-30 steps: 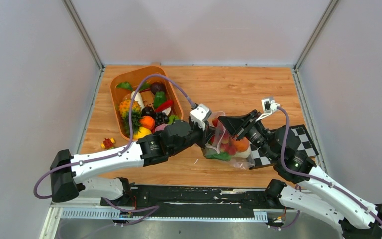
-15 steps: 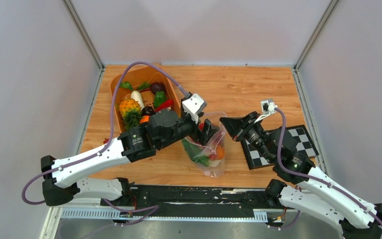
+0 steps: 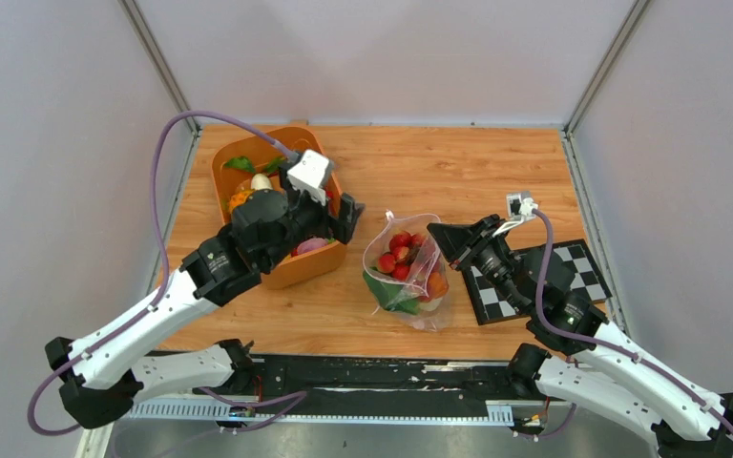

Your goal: Place the food in the zip-top bag and seal the zipper

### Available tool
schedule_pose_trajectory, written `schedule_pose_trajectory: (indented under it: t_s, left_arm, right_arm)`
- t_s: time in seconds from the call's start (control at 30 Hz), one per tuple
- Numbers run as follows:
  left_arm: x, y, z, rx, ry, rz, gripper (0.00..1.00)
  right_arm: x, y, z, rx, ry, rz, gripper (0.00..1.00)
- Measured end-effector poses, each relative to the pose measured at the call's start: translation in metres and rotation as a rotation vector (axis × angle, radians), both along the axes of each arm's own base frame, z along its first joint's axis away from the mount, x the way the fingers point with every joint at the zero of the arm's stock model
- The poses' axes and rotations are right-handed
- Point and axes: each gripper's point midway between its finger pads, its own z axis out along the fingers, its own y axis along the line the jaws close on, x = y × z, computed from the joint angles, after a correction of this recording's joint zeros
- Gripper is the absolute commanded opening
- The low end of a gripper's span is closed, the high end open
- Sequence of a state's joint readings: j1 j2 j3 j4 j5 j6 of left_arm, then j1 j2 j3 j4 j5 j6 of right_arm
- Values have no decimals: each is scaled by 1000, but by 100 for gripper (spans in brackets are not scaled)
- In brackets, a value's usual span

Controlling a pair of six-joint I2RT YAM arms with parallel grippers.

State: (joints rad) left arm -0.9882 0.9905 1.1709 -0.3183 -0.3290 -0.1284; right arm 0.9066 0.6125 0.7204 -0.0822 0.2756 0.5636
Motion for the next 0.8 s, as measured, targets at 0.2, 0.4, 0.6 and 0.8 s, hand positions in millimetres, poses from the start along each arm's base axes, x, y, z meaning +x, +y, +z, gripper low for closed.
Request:
schedule_pose_trajectory:
  t_s: [0.2, 0.4, 0.6, 0.8]
  left_arm:
    - [58, 58, -48, 58, 100, 228, 100]
    - [102, 94, -104, 87, 249, 381, 100]
    - [138, 115, -137, 79, 326, 486, 100]
    - [172, 121, -182, 110, 425, 538, 100]
  right_arm:
    - [1, -2, -2, -11, -1, -11, 0]
    - [1, -1, -3, -16, 2, -6, 0]
    - [0, 0, -4, -18, 4, 0, 0]
    - [0, 1, -4, -21, 1, 4, 0]
